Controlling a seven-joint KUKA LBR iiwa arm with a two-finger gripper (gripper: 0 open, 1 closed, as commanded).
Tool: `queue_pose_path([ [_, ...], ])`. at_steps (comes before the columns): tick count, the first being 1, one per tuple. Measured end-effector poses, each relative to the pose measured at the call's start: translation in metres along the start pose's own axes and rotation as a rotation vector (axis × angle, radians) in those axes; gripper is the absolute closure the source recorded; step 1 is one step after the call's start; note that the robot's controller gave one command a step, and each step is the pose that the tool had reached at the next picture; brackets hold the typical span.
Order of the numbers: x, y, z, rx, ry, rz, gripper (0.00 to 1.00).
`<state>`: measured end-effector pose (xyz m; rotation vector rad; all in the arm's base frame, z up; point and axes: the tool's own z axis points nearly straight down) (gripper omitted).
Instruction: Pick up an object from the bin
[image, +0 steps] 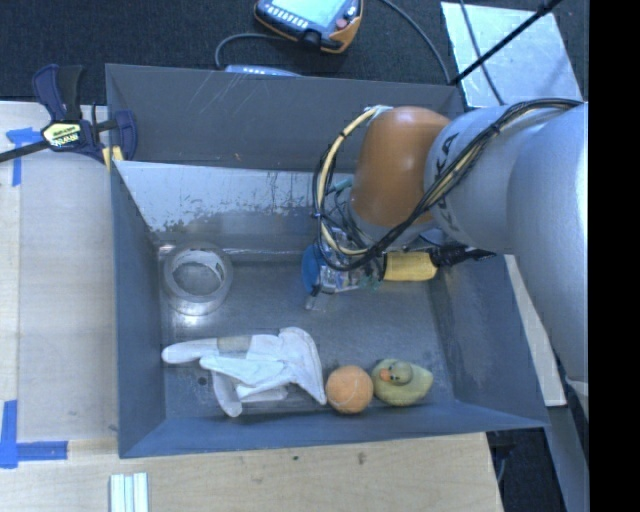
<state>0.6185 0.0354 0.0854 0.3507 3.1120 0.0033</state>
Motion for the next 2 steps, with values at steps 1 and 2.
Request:
queue_pose_path([
  [1, 0.000, 0.000, -0.013, 0.000, -0.001, 0.000, 1.00],
  [2, -0.001, 0.000, -0.030, -0.001, -0.003, 0.000, 1.00],
])
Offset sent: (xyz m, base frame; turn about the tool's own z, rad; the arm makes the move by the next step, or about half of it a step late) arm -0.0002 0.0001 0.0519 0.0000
